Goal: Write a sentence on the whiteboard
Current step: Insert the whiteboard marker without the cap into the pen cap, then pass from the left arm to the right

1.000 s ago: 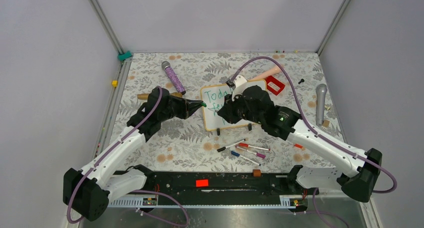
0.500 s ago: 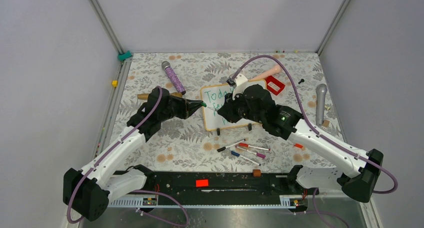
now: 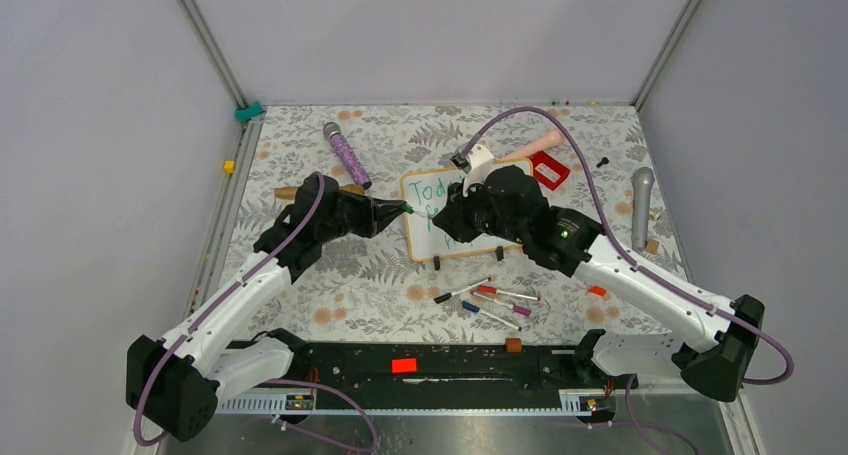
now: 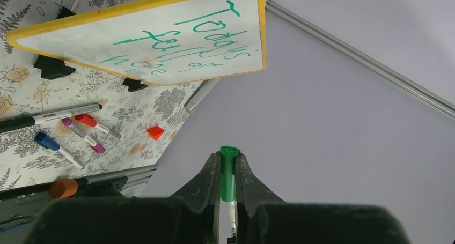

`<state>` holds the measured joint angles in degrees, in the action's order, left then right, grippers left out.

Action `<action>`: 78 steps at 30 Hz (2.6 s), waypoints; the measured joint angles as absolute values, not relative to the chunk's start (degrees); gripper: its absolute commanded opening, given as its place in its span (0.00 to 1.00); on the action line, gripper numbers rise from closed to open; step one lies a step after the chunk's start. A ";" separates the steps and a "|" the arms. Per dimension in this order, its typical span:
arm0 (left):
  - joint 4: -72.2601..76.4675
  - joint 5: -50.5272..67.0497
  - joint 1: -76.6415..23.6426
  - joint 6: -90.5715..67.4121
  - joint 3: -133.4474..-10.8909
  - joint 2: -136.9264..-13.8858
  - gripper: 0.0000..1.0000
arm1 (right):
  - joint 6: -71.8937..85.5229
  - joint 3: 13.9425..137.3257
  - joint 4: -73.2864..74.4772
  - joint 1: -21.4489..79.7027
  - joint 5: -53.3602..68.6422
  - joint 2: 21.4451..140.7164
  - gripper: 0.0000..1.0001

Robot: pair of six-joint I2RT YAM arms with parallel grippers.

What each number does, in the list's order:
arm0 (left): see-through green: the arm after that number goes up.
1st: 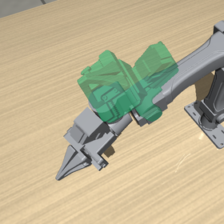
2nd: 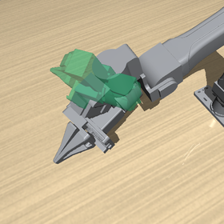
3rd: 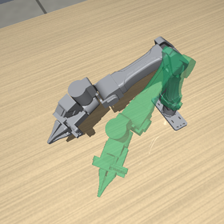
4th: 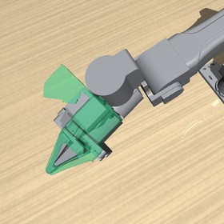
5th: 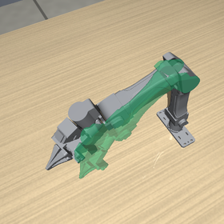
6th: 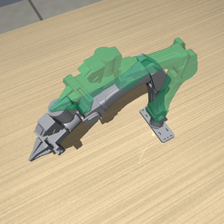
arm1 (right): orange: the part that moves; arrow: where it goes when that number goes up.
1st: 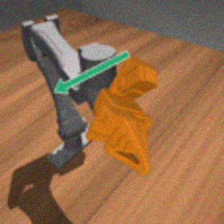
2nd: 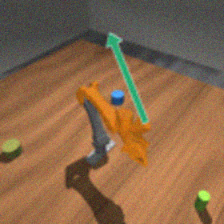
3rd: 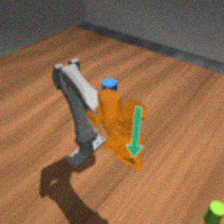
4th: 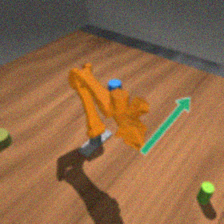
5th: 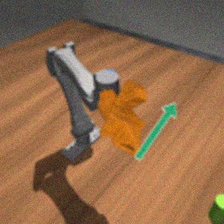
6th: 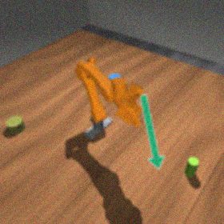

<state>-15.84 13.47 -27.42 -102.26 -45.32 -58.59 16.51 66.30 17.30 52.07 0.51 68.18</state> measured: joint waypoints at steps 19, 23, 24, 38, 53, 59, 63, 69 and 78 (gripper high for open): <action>-16.01 13.50 -27.40 -102.26 -45.34 -58.59 0.00 | 16.95 68.42 15.99 52.21 0.86 72.75 0.00; -16.05 11.77 -27.53 -102.43 -46.41 -59.92 0.00 | 17.85 70.76 16.43 52.88 -2.85 75.40 0.00; -16.08 11.38 -27.66 -102.54 -46.98 -60.60 0.00 | 17.85 71.46 16.53 53.08 -4.21 76.12 0.00; -18.04 -1.34 -32.38 -104.84 -56.80 -67.96 0.00 | 17.69 83.44 21.15 53.15 -12.97 85.17 0.00; -22.52 -11.05 -41.47 -106.48 -56.80 -67.05 0.08 | 18.17 87.68 33.63 53.19 -10.00 85.19 0.00; -21.26 -3.20 -42.74 -105.43 -53.89 -61.58 0.72 | 19.55 87.46 36.64 51.33 -4.34 82.37 0.00; -21.37 3.27 -41.82 -102.63 -53.91 -57.76 0.92 | 21.54 83.46 40.45 46.70 0.16 78.50 0.00; -28.36 6.33 -33.50 -93.62 -55.68 -58.13 0.99 | 22.28 77.78 55.51 41.04 1.08 71.57 0.00; -37.43 4.38 -29.32 -72.90 -65.28 -61.80 0.96 | 19.51 72.53 67.20 39.31 -5.13 74.41 0.00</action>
<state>-37.43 4.38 -29.32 -72.90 -65.28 -61.80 19.51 72.53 67.20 39.31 -5.13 74.41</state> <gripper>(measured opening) 0.985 0.183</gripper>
